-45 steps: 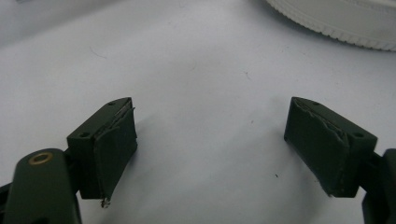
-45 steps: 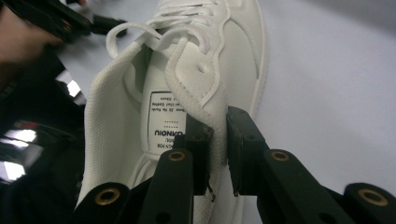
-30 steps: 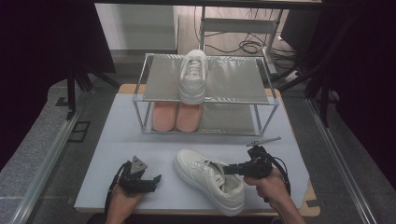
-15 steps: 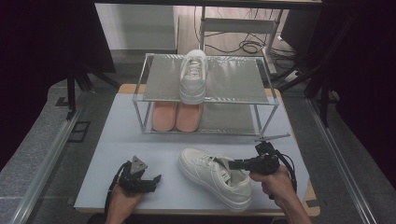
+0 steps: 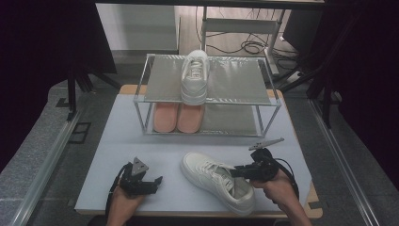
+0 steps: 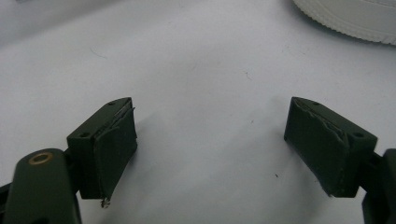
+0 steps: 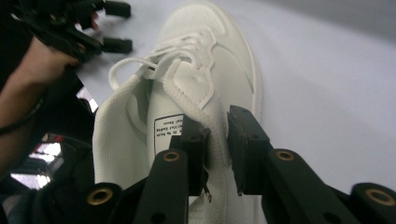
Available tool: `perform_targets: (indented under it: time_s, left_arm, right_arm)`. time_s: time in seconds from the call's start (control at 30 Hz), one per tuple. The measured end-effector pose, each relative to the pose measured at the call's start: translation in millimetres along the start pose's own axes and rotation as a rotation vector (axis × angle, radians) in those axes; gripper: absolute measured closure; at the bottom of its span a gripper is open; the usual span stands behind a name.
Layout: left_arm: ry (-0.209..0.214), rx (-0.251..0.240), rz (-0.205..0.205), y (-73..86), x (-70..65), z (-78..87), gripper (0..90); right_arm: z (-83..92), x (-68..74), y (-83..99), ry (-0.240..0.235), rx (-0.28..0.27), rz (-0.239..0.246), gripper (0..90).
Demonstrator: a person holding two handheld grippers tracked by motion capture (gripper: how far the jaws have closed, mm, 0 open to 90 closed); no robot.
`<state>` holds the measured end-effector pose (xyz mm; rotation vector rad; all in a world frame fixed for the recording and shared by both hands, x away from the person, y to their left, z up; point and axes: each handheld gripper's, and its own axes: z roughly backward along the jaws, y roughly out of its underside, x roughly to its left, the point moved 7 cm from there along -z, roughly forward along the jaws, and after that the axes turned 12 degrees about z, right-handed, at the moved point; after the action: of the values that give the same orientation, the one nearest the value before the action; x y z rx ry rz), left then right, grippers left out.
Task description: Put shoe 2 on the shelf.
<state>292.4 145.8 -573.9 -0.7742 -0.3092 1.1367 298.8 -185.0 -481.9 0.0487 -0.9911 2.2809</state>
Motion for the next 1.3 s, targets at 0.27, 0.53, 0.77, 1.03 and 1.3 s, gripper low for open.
perform_targets:
  time_s: [0.27, 0.53, 0.77, 1.03, 1.3]
  left_arm:
    - [0.000, 0.000, 0.000, 0.0, 0.0, 0.0, 16.7]
    - [0.000, 0.000, 0.000, 0.0, 0.0, 0.0, 16.7]
    - [0.001, -0.002, 0.002, -0.1, -0.1, -0.1, 16.7]
    - [0.000, 0.001, 0.000, 0.0, 0.1, 0.0, 16.7]
    - [0.001, 0.002, 0.001, 0.0, 0.2, 0.0, 16.7]
  right_arm:
    - [2.4, 0.2, 12.7, -0.011, 0.089, 0.013, 64.6]
    - [8.4, 1.4, 19.6, 0.028, 0.171, 0.056, 61.6]
    - [4.1, 2.3, 19.5, 0.076, 0.211, 0.077, 77.5]
    - [3.6, 3.4, 18.5, -0.092, 0.097, -0.061, 81.5]
    - [1.9, -5.0, 12.2, -0.142, -0.026, -0.167, 82.5]
